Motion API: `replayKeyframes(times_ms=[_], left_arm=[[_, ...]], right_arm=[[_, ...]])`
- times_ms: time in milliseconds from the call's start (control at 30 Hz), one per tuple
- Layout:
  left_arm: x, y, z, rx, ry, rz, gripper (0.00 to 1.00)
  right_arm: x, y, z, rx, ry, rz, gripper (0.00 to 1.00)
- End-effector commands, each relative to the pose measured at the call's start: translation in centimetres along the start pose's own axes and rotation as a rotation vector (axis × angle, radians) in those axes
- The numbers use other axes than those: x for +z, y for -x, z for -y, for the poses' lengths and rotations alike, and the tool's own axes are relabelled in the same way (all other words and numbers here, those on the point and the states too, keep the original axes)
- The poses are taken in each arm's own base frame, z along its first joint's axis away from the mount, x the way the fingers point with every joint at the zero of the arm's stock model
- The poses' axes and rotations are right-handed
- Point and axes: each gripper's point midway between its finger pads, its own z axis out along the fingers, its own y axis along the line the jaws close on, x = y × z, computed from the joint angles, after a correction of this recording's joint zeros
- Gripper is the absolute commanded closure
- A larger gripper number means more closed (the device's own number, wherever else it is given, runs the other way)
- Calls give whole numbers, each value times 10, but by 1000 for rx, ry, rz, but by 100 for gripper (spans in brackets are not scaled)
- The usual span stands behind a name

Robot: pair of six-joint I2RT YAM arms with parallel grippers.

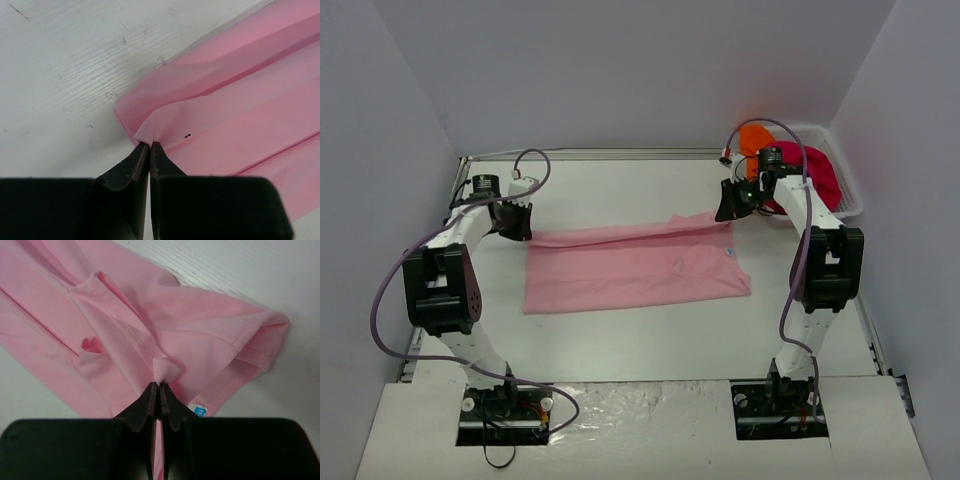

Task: Fold and stack the t-shirts
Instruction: Fold the other side of the tshirt into a rectangle

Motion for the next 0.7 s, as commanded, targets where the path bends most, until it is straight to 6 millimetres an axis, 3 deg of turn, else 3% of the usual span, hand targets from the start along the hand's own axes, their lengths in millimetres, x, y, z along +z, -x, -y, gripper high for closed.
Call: replayKeyframes(times_ms=[0,667], left_arm=[[-15,12,0,66,44,42,98],[-4,0,-1,84,69,2,98]], right_arm=[[-17,-4,-8,-12,3,0,100],[-3,-38,-11,21,50,-75,100]])
